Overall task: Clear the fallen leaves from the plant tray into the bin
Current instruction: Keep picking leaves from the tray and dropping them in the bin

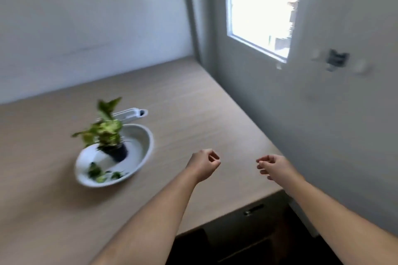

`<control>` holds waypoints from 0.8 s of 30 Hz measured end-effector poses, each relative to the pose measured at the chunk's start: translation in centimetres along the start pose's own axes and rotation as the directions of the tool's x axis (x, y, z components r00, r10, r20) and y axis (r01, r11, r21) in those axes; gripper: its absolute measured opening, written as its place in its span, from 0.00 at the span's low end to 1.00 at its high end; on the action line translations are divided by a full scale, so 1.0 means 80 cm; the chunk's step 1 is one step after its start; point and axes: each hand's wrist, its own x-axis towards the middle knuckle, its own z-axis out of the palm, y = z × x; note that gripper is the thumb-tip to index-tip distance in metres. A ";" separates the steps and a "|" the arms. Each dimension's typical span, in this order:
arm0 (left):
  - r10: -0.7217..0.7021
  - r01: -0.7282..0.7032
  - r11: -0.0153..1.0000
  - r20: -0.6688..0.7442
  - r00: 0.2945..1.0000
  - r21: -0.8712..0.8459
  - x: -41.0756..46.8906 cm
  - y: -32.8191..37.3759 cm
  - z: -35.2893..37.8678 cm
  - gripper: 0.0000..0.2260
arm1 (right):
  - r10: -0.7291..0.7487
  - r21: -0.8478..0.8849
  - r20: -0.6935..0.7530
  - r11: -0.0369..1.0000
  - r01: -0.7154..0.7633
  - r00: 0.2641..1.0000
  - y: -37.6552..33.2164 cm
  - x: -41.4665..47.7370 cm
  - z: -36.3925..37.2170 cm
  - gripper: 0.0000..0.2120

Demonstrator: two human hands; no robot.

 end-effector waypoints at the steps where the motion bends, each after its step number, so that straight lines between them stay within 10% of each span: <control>1: -0.046 0.045 0.999 -0.051 0.998 -0.014 -0.010 -0.029 -0.029 0.06 | -0.035 -0.042 0.047 0.998 0.037 0.998 -0.021 0.002 0.032 0.07; 15: -0.321 0.335 0.942 -0.292 0.901 -0.004 -0.081 -0.366 -0.290 0.07 | -0.275 -0.431 0.468 0.759 0.488 0.840 -0.168 -0.002 0.446 0.07; 24: -0.156 0.127 0.893 0.032 0.987 0.432 0.015 -0.402 -0.298 0.19 | -0.199 -0.569 0.651 0.511 0.644 0.733 -0.183 0.031 0.533 0.16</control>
